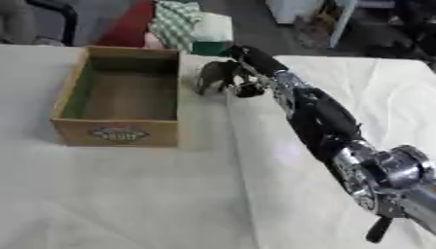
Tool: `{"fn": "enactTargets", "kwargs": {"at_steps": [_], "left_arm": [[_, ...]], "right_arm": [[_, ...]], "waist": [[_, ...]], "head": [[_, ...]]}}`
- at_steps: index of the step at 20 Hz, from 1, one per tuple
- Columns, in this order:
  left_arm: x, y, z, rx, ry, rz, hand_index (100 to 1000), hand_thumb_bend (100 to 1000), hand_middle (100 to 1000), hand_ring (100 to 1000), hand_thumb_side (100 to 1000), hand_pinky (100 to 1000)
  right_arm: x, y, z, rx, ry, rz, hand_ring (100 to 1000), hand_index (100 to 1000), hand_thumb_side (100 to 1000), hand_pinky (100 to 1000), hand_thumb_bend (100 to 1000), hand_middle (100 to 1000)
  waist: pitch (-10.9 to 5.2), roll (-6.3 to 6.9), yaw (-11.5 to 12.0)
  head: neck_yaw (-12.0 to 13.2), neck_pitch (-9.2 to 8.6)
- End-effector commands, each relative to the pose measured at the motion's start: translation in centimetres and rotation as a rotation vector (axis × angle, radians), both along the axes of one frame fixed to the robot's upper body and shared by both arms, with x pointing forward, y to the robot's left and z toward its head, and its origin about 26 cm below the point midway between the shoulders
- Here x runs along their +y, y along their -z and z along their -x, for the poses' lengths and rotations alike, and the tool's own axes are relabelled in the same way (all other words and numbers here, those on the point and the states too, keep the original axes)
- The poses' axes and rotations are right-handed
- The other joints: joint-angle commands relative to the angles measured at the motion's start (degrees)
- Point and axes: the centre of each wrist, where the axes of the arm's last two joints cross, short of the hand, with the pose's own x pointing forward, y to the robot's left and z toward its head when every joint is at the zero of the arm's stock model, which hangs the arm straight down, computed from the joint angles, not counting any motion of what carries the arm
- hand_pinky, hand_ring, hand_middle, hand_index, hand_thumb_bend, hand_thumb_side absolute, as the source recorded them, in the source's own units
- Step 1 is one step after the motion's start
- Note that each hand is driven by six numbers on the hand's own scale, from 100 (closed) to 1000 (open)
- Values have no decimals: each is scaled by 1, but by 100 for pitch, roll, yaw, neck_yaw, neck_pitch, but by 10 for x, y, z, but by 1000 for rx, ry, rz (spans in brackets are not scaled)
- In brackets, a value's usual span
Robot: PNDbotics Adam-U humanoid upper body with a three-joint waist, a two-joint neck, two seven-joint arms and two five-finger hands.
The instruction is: Pick up objects on the table and place them in the box.
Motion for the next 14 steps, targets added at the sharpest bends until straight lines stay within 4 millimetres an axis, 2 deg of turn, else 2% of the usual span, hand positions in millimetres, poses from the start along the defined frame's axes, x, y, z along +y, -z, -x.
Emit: {"fn": "enactTargets", "kwargs": {"at_steps": [1, 5, 8, 10, 13, 14], "left_arm": [[-1, -11, 0, -39, 8, -14, 569, 100, 590, 714, 843, 684], [-2, -13, -1, -43, 12, -14, 569, 100, 590, 715, 843, 683], [-2, -13, -1, -44, 13, -13, 569, 100, 590, 715, 845, 683], [-2, -13, -1, -43, 12, -13, 568, 100, 589, 715, 846, 683], [-2, -13, -1, -44, 11, -13, 568, 100, 589, 715, 846, 683], [-2, -13, -1, -44, 11, -13, 568, 100, 589, 715, 846, 683]], "right_arm": [[-5, -16, -2, -35, 9, 38, 939, 937, 270, 985, 100, 887], [-6, -13, -2, -13, 16, 60, 941, 923, 292, 987, 100, 890], [-6, -9, -1, 10, 22, 83, 941, 871, 313, 989, 100, 889], [-6, -7, 0, 22, 18, 97, 938, 790, 329, 989, 100, 882], [-6, -7, 0, 19, 13, 107, 922, 549, 336, 982, 100, 848], [-6, -7, 0, 17, 13, 110, 920, 511, 336, 980, 100, 842]], "waist": [[-63, 26, 10], [-35, 21, 40], [-15, 20, 48], [-7, 18, 47], [0, 17, 42], [0, 17, 40]], "head": [[-41, -89], [-59, -111], [-69, -119], [-74, -121], [-72, -127], [-71, -124]]}}
